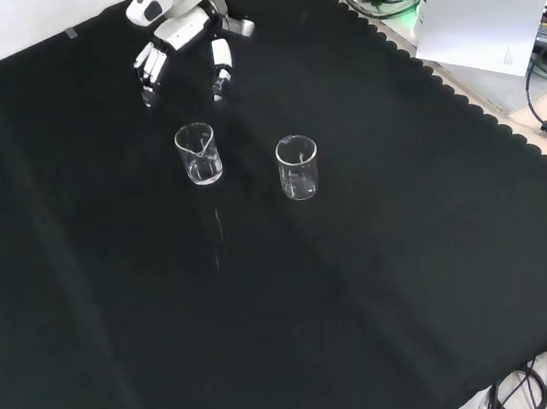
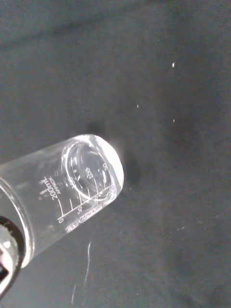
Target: Pick up the beaker on the right.
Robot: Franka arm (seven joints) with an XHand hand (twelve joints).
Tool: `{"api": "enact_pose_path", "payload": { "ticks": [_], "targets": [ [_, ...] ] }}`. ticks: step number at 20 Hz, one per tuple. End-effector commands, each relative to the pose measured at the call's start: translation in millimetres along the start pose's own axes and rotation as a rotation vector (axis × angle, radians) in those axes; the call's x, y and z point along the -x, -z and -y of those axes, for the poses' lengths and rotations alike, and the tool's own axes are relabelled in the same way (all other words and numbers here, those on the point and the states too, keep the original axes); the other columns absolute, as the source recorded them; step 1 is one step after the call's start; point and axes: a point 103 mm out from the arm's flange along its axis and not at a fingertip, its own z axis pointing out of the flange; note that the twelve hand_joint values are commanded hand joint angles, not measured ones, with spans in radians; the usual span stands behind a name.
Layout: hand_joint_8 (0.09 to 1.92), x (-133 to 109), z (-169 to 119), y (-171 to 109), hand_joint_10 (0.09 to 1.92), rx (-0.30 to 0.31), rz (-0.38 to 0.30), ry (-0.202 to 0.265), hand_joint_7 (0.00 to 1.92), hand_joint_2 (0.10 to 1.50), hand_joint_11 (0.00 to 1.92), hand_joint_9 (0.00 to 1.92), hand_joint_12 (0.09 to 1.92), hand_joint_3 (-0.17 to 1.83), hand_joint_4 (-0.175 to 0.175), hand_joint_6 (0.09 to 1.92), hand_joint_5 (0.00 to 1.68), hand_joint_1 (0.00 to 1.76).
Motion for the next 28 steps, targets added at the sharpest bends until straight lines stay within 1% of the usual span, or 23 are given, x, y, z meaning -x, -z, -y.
{"api": "enact_pose_path", "payload": {
  "ticks": [1,4,6,8,10,12,14,18,20,23,28],
  "targets": [
    [0.73,3.7,-11.5,-16.6,0.66,0.075,-0.08,0.036,0.34,0.59,0.16,0.48,1.4,0.49,-0.041,0.09,0.43,0.69],
    [0.75,6.6,-13.4,-24.7,0.67,0.068,-0.113,0.056,0.4,0.58,0.16,0.52,1.4,0.48,-0.046,0.09,0.46,0.7],
    [0.76,12.0,-15.7,-29.8,0.67,0.051,-0.138,0.066,0.41,0.57,0.16,0.53,1.4,0.47,-0.047,0.09,0.47,0.71],
    [0.74,15.2,-18.7,-35.2,0.65,0.036,-0.163,0.071,0.38,0.57,0.15,0.5,1.4,0.47,-0.046,0.09,0.47,0.72],
    [0.74,17.8,-21.7,-40.5,0.65,0.038,-0.186,0.082,0.36,0.57,0.15,0.48,1.39,0.47,-0.046,0.09,0.47,0.72],
    [0.73,18.2,-25.3,-43.4,0.65,0.038,-0.221,0.105,0.36,0.57,0.14,0.48,1.4,0.46,-0.046,0.09,0.47,0.72],
    [0.71,14.5,-28.2,-43.3,0.63,0.055,-0.224,0.139,0.3,0.57,0.13,0.44,1.39,0.46,-0.042,0.09,0.43,0.74],
    [0.7,11.9,-33.8,-48.4,0.63,0.064,-0.251,0.175,0.27,0.56,0.11,0.42,1.39,0.45,-0.039,0.09,0.41,0.77],
    [0.71,12.6,-34.6,-54.8,0.64,0.061,-0.267,0.181,0.29,0.56,0.1,0.44,1.39,0.45,-0.038,0.09,0.41,0.78],
    [0.72,12.6,-34.2,-66.2,0.65,0.049,-0.273,0.186,0.33,0.56,0.09,0.48,1.39,0.45,-0.039,0.09,0.43,0.78],
    [0.72,10.3,-35.0,-80.5,0.63,0.067,-0.299,0.185,0.38,0.55,0.08,0.52,1.4,0.46,-0.04,0.09,0.46,0.81]
  ]
}}
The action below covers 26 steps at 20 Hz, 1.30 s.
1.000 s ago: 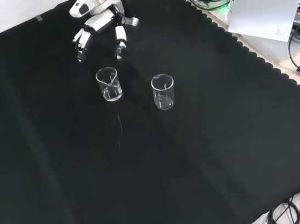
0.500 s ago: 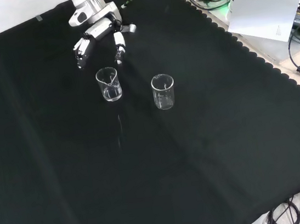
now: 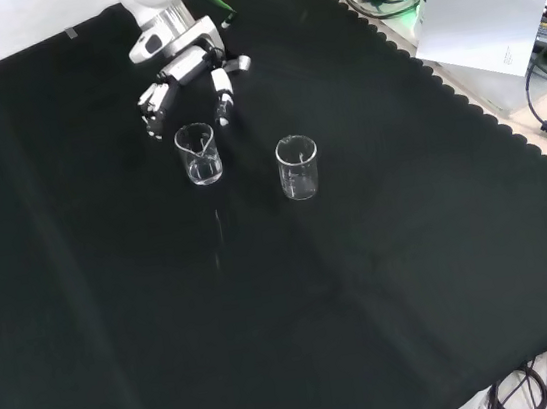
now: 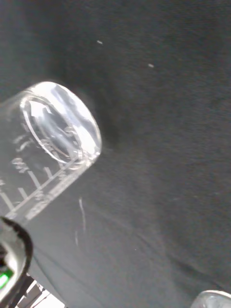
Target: Pick up the beaker on the right.
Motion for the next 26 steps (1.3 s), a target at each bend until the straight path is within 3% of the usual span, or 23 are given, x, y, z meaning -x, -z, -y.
{"api": "enact_pose_path", "payload": {
  "ticks": [1,7,12,26],
  "targets": [
    [0.72,1.3,-2.9,-15.7,0.63,0.028,-0.04,0.009,0.39,0.55,0.08,0.52,1.4,0.46,-0.04,0.09,0.47,0.83],
    [0.71,-7.8,-9.1,-22.0,0.61,0.075,-0.072,0.023,0.41,0.54,0.09,0.53,1.39,0.48,-0.04,0.09,0.49,0.86],
    [0.71,-11.2,-16.8,-31.4,0.61,0.019,-0.108,0.031,0.4,0.54,0.09,0.54,1.39,0.49,-0.039,0.09,0.49,0.87],
    [0.71,-20.0,-32.3,-38.7,0.61,-0.006,-0.169,0.049,0.43,0.53,0.14,0.63,1.37,0.54,-0.042,0.09,0.51,0.84]
  ]
}}
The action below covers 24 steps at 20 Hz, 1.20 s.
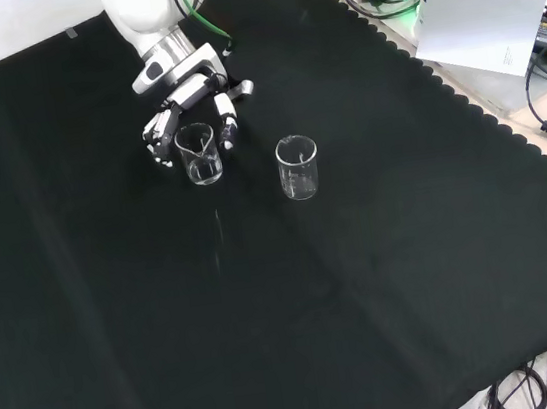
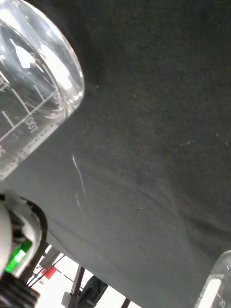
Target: Pick up the beaker on the right.
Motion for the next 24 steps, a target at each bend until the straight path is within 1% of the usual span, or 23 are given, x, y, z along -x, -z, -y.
{"api": "enact_pose_path", "payload": {
  "ticks": [1,6,10,11,14,15,16,18,20,21,22,23,24],
  "targets": [
    [0.72,-2.5,-1.8,-3.7,0.61,-0.017,-0.011,-0.004,0.44,0.53,0.14,0.64,1.37,0.54,-0.042,0.09,0.52,0.84],
    [0.72,-0.2,-2.1,-4.8,0.59,-0.004,-0.021,-0.012,0.48,0.53,0.17,0.67,1.36,0.55,-0.042,0.09,0.59,0.87],
    [0.72,1.0,-3.3,-4.9,0.59,0.011,-0.025,-0.014,0.48,0.53,0.18,0.68,1.35,0.55,-0.042,0.09,0.6,0.87],
    [0.71,1.4,-3.6,-5.1,0.57,0.011,-0.027,-0.013,0.5,0.53,0.18,0.69,1.35,0.56,-0.041,0.17,0.62,0.9],
    [0.7,3.0,-4.2,-5.2,0.54,0.022,-0.045,-0.011,0.53,0.53,0.21,0.72,1.34,0.59,-0.041,0.63,0.57,0.95],
    [0.71,3.3,-4.7,-4.9,0.54,0.02,-0.045,-0.01,0.53,0.53,0.22,0.73,1.34,0.6,-0.04,0.73,0.55,0.96],
    [0.71,3.4,-5.2,-4.6,0.54,0.02,-0.045,-0.009,0.53,0.53,0.22,0.73,1.34,0.6,-0.04,0.79,0.54,0.96],
    [0.72,3.5,-6.1,-3.7,0.55,0.023,-0.039,-0.007,0.55,0.53,0.23,0.74,1.34,0.61,-0.039,0.9,0.6,0.99],
    [0.73,3.6,-7.0,-2.1,0.55,0.036,-0.039,-0.012,0.59,0.54,0.27,0.78,1.33,0.62,-0.034,0.95,0.7,1.02],
    [0.72,2.9,-7.5,-1.2,0.55,0.049,-0.036,-0.023,0.63,0.55,0.31,0.81,1.32,0.64,-0.034,0.96,0.77,1.04],
    [0.72,2.0,-7.5,-0.2,0.54,0.066,-0.024,-0.036,0.69,0.64,0.37,0.87,1.31,0.6,0.0,0.93,0.91,1.07],
    [0.72,1.3,-7.7,0.7,0.54,0.077,-0.017,-0.05,0.78,0.69,0.46,0.93,1.29,0.57,-0.006,0.87,1.03,1.11],
    [0.72,0.8,-8.2,1.6,0.53,0.081,-0.018,-0.06,0.88,0.7,0.58,1.01,1.23,0.58,-0.063,0.82,1.12,1.15]
  ]
}}
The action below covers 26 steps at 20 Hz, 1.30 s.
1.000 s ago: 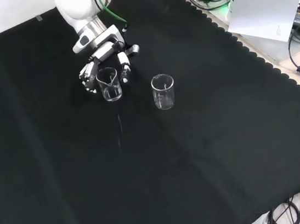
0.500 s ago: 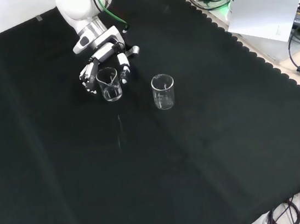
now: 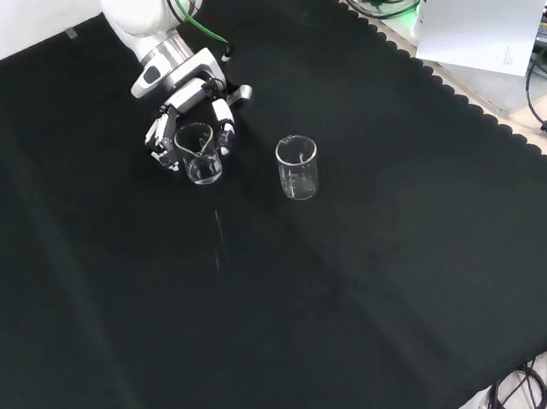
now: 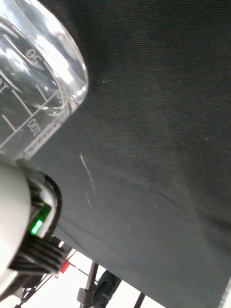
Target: Pick up the beaker on the right.
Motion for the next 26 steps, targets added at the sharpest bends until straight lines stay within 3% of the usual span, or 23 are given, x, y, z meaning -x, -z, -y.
{"api": "enact_pose_path", "payload": {
  "ticks": [1,3,6,16,18,23,26],
  "targets": [
    [0.67,-2.9,-1.8,5.0,0.53,0.051,0.018,-0.053,1.04,0.7,0.74,1.1,1.15,0.6,-0.044,0.82,1.16,1.2],
    [0.67,-4.4,-2.4,7.7,0.35,0.055,0.034,-0.055,1.22,0.67,1.01,1.32,0.98,0.61,-0.124,0.89,1.18,1.35],
    [0.63,-9.6,-2.0,13.3,0.11,0.082,0.088,-0.044,1.33,0.61,1.18,1.5,0.84,0.69,-0.17,0.88,1.2,1.42],
    [0.52,-31.9,6.3,50.3,0.09,0.082,0.267,0.08,1.46,0.48,1.3,1.65,0.73,0.85,-0.175,0.74,1.25,1.45],
    [0.54,-36.8,9.7,58.7,0.09,0.068,0.284,0.099,1.38,0.58,1.31,1.62,0.72,0.67,-0.175,0.54,1.32,1.44],
    [0.52,-45.4,25.1,74.3,0.09,0.028,0.318,0.098,1.35,0.63,1.33,1.62,0.69,0.57,-0.175,0.4,1.38,1.43],
    [0.35,-48.2,35.1,77.8,0.09,-0.002,0.323,0.077,1.46,0.6,1.36,1.72,0.64,0.64,-0.175,0.4,1.4,1.35]
  ]
}}
